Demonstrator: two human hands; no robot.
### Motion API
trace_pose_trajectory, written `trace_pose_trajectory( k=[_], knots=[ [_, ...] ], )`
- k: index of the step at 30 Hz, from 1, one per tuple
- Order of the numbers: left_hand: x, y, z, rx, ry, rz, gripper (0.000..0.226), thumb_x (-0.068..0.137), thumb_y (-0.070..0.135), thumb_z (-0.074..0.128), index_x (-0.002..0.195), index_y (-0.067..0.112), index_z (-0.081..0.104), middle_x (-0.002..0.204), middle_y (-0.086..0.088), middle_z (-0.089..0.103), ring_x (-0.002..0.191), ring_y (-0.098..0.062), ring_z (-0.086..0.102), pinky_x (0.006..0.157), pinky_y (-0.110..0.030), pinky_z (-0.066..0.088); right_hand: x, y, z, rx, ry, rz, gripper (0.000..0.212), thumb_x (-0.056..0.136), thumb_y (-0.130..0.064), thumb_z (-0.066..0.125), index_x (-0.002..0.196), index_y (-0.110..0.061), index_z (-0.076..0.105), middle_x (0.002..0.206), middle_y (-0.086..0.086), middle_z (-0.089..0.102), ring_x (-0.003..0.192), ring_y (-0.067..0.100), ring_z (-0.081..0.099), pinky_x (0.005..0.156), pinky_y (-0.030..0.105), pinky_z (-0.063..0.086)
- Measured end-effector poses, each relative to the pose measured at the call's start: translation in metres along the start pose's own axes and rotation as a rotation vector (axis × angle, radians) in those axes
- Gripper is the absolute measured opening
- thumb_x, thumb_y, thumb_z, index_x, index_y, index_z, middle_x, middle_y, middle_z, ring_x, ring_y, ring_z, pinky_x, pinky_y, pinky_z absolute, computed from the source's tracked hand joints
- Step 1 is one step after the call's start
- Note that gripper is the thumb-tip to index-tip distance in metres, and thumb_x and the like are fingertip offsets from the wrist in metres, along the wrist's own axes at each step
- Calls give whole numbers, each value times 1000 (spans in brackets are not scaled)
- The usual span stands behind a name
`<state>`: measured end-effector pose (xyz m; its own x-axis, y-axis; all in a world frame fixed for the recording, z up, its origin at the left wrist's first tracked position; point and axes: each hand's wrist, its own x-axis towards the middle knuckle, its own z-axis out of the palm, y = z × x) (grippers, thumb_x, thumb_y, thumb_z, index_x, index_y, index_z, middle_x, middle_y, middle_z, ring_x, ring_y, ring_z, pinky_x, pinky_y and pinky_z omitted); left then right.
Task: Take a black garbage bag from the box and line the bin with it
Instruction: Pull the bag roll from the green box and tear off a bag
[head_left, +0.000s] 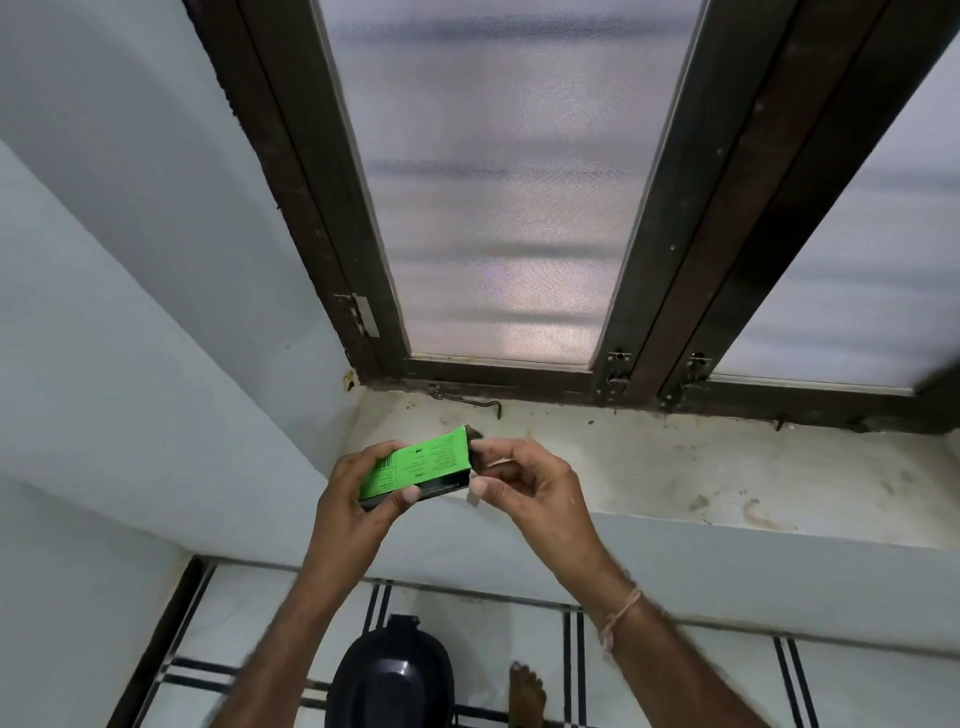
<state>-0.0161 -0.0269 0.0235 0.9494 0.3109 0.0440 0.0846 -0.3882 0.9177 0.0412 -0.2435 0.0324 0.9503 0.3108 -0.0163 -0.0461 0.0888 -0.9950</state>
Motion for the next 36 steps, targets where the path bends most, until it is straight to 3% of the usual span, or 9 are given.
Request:
trace_pose_trajectory(
  k=[5, 10, 15, 17, 20, 25, 29, 32, 36],
  knots=[
    [-3, -7, 1, -30, -49, -27, 50, 76, 40, 76, 126, 37, 67, 126, 10, 60, 112, 2, 57, 84, -23, 53, -2, 3, 1, -102, 18, -51, 53, 83, -17, 86, 133, -23, 71, 123, 3, 62, 91, 16, 67, 82, 24, 59],
    [-5, -12, -3, -104, -112, -63, 49, 80, 31, 75, 128, 34, 66, 128, 7, 62, 113, -5, 59, 81, -16, 54, -3, 0, -1, -98, 43, -9, 29, 85, -15, 83, 109, -28, 76, 109, 10, 68, 82, 35, 69, 72, 33, 60],
    [-4, -9, -4, -165, -166, -96, 44, 79, 27, 76, 119, 43, 68, 121, 10, 65, 106, -4, 61, 81, -19, 57, 4, -2, 2, -291, 87, -8, 16, 87, -11, 81, 100, -19, 83, 103, -2, 61, 81, 15, 65, 74, 29, 59],
    [-5, -9, -4, -171, -177, -100, 43, 78, 27, 75, 117, 43, 68, 120, 12, 65, 105, -4, 61, 81, -20, 57, 6, -6, 3, -367, 96, -6, 15, 87, -10, 81, 101, -16, 83, 100, -4, 60, 76, 10, 63, 70, 20, 55],
    [-5, -9, -5, -184, -190, -83, 43, 78, 26, 76, 119, 37, 69, 122, 10, 64, 107, -7, 61, 83, -22, 57, 7, -10, 3, -498, 90, -12, 12, 89, -10, 79, 100, -11, 83, 100, -1, 60, 72, 4, 62, 65, 8, 50],
    [-5, -13, -8, -210, -218, -72, 55, 73, 41, 77, 126, 28, 68, 127, 2, 65, 112, -13, 62, 85, -22, 57, 9, -17, 0, -598, 6, -27, 4, 88, -15, 80, 90, -17, 82, 96, -7, 53, 67, -4, 54, 56, 7, 43],
    [-5, -17, -10, -222, -241, -76, 62, 75, 45, 78, 131, 21, 66, 128, -1, 66, 111, -19, 63, 87, -25, 57, 9, -26, -2, -745, -22, -118, 4, 89, -26, 77, 88, -27, 81, 103, -17, 49, 74, -12, 53, 54, 5, 38],
    [0, -16, -12, -232, -246, -86, 63, 73, 44, 78, 131, 21, 66, 131, 1, 65, 115, -18, 62, 89, -27, 58, 10, -23, -1, -811, -36, -165, 6, 89, -28, 78, 93, -31, 80, 111, -21, 47, 87, -5, 55, 59, 3, 34],
    [5, -18, -13, -228, -256, -104, 55, 76, 36, 80, 130, 27, 67, 131, 4, 65, 116, -13, 62, 87, -25, 58, 15, -17, 0, -808, -14, -243, 5, 84, -34, 77, 86, -29, 78, 114, -18, 49, 97, 2, 55, 64, 14, 43]
  ],
)
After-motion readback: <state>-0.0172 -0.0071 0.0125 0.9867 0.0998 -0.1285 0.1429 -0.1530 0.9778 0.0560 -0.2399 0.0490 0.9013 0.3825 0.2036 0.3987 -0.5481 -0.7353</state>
